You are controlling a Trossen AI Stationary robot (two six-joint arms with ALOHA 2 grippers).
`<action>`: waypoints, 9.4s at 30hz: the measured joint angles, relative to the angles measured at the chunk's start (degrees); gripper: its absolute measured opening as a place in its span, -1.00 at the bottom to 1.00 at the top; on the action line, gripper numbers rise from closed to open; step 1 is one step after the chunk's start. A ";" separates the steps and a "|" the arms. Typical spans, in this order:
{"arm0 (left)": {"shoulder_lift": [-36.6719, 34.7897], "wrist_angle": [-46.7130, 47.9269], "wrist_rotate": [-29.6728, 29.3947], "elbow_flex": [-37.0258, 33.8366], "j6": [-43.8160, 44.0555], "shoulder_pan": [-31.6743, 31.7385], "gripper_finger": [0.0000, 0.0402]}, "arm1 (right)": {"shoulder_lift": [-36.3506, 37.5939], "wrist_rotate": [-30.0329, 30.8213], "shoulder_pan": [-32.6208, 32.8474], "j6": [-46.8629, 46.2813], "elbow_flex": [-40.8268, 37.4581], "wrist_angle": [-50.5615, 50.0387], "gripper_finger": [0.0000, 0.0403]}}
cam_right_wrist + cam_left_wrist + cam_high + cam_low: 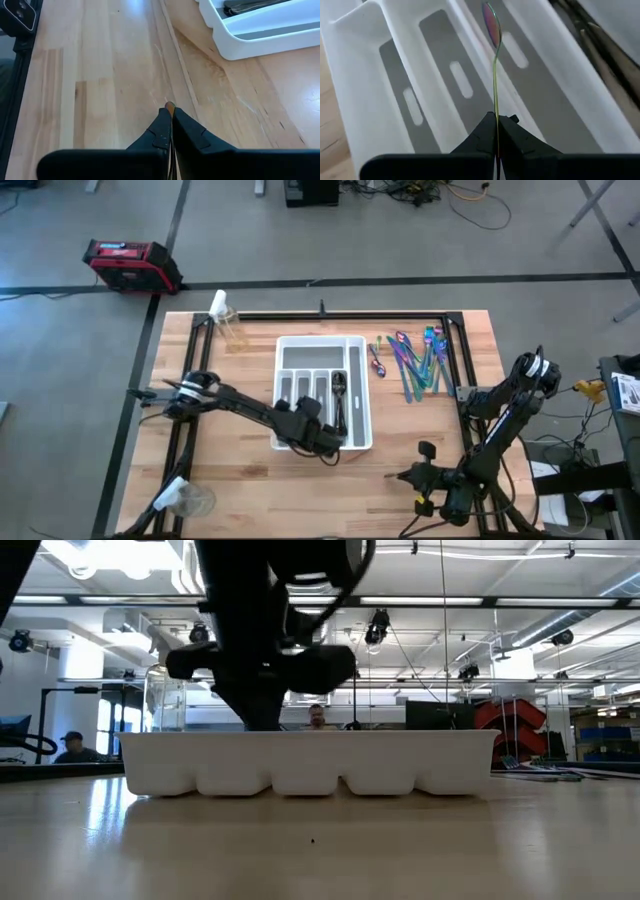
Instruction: Sort silverware
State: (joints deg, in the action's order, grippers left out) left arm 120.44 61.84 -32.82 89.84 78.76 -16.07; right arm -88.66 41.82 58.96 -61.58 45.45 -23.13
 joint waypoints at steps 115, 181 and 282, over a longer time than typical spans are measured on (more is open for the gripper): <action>3.27 -57.30 1.17 -2.25 -57.59 -12.73 0.28 | 1.86 -25.21 -13.79 54.28 3.50 -18.03 -0.47; -8.85 -2.33 2.20 -19.14 -8.32 -16.54 -0.41 | 6.12 -41.53 -31.26 18.98 3.50 1.06 -1.00; -12.61 -53.63 -27.28 -24.02 -43.15 -19.50 -0.41 | -1.04 -16.70 -39.47 71.38 -3.40 10.41 -0.81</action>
State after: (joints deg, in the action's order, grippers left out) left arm 107.83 8.21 -60.10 65.82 35.62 -35.57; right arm -89.71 25.13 19.49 9.80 42.05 -12.71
